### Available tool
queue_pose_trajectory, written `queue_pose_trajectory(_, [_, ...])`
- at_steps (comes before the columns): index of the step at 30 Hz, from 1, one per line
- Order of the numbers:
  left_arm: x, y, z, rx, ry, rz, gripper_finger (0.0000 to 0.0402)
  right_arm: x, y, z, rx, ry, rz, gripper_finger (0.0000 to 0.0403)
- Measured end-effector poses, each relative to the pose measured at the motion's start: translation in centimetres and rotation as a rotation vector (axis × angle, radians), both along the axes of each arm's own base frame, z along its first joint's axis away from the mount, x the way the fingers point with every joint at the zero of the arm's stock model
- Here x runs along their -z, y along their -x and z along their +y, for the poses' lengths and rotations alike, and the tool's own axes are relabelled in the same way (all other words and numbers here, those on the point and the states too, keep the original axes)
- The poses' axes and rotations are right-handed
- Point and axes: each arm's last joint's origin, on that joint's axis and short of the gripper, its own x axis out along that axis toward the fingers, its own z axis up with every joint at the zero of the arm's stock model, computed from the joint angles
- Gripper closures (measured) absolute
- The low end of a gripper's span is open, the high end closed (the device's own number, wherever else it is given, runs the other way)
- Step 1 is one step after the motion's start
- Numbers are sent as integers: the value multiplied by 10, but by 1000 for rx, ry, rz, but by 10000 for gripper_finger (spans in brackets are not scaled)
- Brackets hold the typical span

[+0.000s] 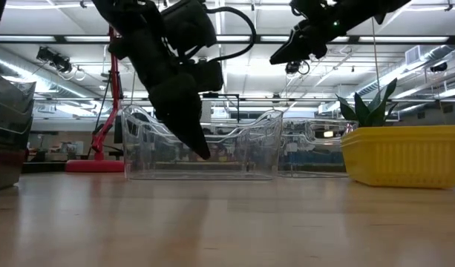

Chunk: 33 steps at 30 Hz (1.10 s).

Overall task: Stack baskets by color
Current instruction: Stack the bottom transparent bin on top of the top transparent bin

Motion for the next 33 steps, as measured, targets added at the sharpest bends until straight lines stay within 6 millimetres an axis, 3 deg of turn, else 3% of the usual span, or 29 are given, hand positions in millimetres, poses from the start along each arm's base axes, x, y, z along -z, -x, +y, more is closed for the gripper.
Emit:
queue_pose_trajectory(5, [-5, 2, 0, 26, 16, -2, 389, 1, 1, -1, -15, -17, 8, 245])
queue_pose_trajectory(10, [-22, 1, -2, 40, 68, 33, 392, 3, 1, -1, -15, -21, 24, 245])
queue_pose_trajectory(15, [-58, -8, -7, 71, 79, 103, 396, 5, 2, -1, -15, -24, 42, 245])
queue_pose_trajectory(26, [-125, -12, 2, 17, -127, 149, 397, 0, 12, 1, 0, -35, 57, 245])
queue_pose_trajectory(33, [-134, -10, 27, -43, -327, 192, 397, -8, 25, 6, 8, -81, 29, 245])
